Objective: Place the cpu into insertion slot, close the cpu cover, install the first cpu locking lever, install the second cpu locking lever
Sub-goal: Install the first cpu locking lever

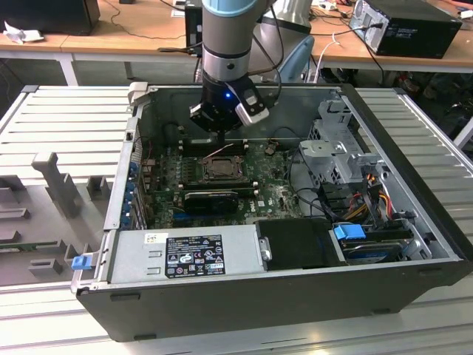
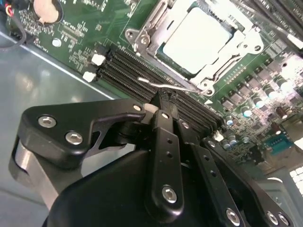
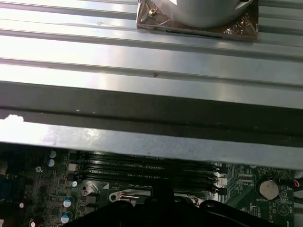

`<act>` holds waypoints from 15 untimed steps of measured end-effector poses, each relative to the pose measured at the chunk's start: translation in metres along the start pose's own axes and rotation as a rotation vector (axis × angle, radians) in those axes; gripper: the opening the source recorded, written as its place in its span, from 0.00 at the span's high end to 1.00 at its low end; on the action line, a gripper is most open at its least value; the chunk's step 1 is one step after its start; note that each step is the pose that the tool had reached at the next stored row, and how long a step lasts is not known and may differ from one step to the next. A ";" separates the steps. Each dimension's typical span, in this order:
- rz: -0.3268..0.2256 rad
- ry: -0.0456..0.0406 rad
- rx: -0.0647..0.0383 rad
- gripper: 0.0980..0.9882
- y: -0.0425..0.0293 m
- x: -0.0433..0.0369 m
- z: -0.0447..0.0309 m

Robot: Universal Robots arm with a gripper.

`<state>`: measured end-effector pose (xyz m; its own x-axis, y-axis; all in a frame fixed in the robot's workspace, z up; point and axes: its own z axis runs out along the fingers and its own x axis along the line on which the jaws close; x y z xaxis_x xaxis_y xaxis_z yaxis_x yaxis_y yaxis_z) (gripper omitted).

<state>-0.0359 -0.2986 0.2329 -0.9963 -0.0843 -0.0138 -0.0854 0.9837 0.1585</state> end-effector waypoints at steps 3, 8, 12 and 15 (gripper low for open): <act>0.001 -0.0006 0.000 0.99 -0.0018 -0.0006 0.0022; 0.009 -0.0026 0.000 0.99 -0.0024 -0.0049 0.0070; 0.009 -0.0026 0.000 0.99 -0.0033 -0.0076 0.0131; 0.009 -0.0024 0.001 0.99 -0.0039 -0.0092 0.0165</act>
<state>-0.0265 -0.2991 0.2161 -0.9971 -0.0749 -0.0148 -0.0763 0.9845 0.1579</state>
